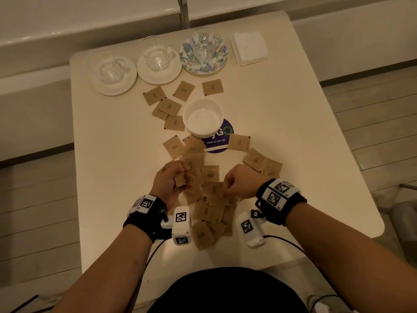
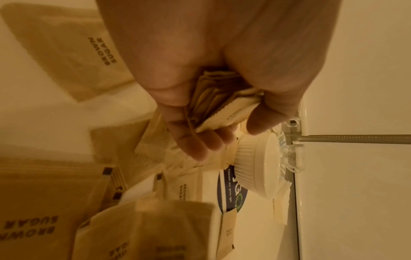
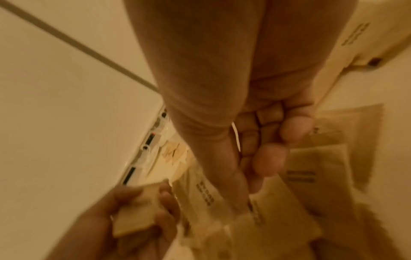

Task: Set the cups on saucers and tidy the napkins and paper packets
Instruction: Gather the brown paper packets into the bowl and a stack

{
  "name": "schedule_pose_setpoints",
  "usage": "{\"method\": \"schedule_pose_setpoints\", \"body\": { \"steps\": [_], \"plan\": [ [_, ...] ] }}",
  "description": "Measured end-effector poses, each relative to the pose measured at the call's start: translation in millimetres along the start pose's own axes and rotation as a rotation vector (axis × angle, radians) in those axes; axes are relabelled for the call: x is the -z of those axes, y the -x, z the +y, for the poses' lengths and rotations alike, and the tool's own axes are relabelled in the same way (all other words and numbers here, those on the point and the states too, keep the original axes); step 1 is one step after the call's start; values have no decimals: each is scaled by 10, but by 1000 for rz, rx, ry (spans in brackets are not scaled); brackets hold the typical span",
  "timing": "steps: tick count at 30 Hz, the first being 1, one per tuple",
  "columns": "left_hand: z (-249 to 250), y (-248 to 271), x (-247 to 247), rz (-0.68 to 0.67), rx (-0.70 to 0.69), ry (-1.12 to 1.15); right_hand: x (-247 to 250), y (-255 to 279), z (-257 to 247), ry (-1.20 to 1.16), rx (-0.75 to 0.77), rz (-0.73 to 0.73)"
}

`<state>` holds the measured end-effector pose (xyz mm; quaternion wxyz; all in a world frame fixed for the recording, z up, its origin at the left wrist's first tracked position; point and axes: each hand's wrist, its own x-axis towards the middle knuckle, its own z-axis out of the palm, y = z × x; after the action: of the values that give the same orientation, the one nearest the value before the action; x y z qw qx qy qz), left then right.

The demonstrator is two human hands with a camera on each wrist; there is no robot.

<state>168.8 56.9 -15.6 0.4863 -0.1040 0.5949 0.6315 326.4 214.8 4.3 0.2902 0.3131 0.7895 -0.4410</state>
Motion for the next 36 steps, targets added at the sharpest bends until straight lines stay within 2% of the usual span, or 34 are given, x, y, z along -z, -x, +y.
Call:
{"method": "schedule_pose_setpoints", "body": {
  "steps": [6, 9, 12, 16, 20, 24, 27, 31, 34, 36],
  "plan": [
    [13, 20, -43, -13, -9, -15, -115, 46, -20, 256, -58, 66],
    [11, 33, -46, -24, -9, -10, -181, 72, -34, 517, 42, 202],
    [9, 46, -66, -33, 4, 0, -320, 20, -82, 587, 188, 308],
    [27, 67, -99, -77, 49, 55, -433, -77, -72, 648, 286, 324],
    [62, 87, -117, -109, 99, 119, -347, -121, -86, 556, 227, 227],
    [105, 103, -125, -95, 100, 106, -270, -139, -85, 566, 181, 181],
    [123, 104, -120, -86, 80, 93, -189, -138, -50, 390, 150, 150],
    [164, 84, -164, -76, 41, 33, 86, -69, -2, -189, 164, 282],
    [276, 60, -279, -100, -1, 18, 322, 45, -61, -722, 269, 276],
    [371, 49, -365, -150, -10, 34, 455, 99, -98, -866, 332, 308]
  ]
}}
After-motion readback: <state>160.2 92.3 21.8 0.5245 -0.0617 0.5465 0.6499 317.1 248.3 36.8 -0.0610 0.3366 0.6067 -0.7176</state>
